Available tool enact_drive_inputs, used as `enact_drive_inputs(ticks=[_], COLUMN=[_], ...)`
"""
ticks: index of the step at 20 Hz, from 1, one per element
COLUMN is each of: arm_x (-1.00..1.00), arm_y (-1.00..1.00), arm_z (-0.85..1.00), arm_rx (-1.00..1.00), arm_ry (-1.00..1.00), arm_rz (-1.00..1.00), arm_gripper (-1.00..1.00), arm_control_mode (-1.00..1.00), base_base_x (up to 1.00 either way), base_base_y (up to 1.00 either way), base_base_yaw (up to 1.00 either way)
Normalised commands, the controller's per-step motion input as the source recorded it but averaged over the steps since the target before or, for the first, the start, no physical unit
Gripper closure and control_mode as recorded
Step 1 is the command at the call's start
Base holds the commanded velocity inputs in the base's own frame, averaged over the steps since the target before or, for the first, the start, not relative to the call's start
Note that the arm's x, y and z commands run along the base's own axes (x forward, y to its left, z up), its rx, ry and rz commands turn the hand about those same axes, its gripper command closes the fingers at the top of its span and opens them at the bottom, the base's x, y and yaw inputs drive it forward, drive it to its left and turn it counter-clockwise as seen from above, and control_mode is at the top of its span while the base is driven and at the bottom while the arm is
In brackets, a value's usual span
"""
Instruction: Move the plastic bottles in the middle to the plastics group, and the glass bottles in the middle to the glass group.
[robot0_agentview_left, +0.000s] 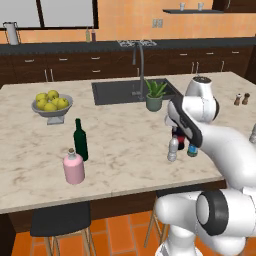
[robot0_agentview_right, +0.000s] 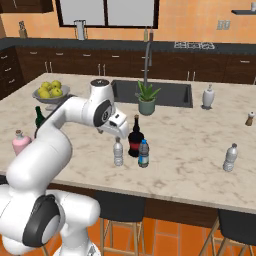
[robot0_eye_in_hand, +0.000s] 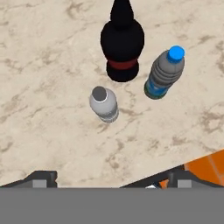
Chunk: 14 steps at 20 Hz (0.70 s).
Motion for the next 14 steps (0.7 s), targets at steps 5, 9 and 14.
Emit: enact_drive_inputs(ticks=[5, 9, 14], arm_x=[0.2, 0.07, 0.15], arm_y=[0.0, 0.0, 0.03], arm_z=[-0.3, -0.23, -0.35], arm_rx=[-0.01, -0.05, -0.01], arm_ry=[-0.03, 0.0, 0.0], arm_rz=[0.0, 0.0, 0.0], arm_gripper=[-1.0, -1.0, -1.0], arm_control_mode=[-1.0, -1.0, -1.0], base_base_x=[0.0, 0.0, 0.0], base_base_y=[0.0, 0.0, 0.0], base_base_yaw=[0.0, 0.0, 0.0])
